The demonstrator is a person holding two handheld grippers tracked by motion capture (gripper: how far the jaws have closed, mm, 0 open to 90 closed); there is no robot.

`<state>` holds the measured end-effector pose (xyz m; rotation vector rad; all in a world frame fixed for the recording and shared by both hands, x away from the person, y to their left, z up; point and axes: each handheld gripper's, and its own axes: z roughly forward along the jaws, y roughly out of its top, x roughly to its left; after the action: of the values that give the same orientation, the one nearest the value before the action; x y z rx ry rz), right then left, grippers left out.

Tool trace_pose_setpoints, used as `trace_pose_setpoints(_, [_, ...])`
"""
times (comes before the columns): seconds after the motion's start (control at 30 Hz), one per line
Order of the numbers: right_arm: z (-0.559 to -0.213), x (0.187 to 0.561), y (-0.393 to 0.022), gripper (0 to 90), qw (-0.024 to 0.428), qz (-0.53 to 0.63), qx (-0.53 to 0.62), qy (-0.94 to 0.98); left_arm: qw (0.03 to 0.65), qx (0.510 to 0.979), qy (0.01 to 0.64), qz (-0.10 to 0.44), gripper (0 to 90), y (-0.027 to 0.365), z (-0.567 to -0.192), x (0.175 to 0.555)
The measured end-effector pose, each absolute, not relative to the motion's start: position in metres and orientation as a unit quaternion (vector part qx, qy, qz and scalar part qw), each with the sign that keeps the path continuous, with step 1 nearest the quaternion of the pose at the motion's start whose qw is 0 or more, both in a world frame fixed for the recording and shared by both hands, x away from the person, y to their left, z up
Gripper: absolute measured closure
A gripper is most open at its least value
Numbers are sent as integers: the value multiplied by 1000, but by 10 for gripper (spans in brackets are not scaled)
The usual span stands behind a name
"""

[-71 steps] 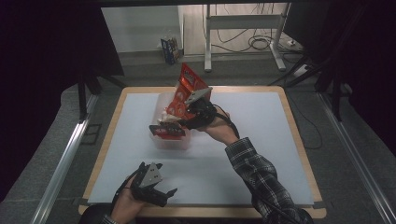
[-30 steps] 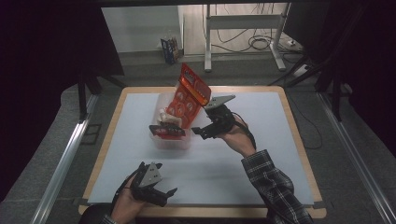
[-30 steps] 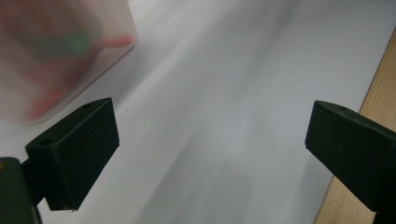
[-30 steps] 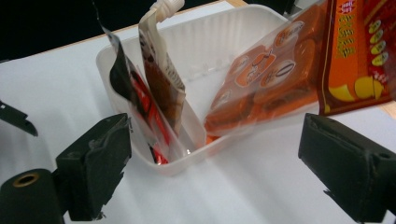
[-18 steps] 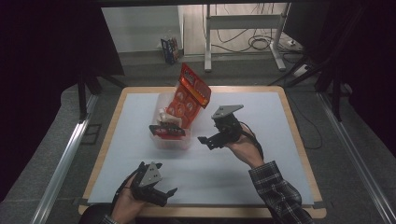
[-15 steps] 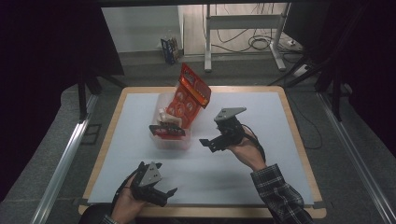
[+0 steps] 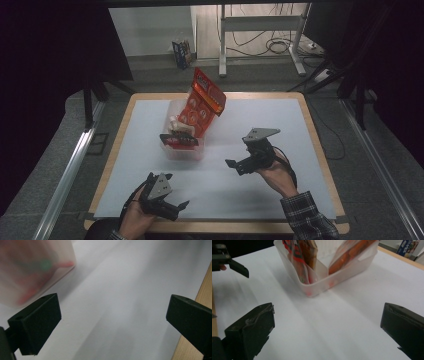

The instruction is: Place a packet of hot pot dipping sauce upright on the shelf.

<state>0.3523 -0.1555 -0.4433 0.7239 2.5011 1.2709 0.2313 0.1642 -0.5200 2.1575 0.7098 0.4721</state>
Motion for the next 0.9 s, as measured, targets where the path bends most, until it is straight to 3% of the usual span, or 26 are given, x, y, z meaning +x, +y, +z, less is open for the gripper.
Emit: trace_pose_setpoints(0.9, [-486, 305, -206, 0, 156, 400, 270, 862, 392, 855, 274, 199, 0, 164, -522, 231])
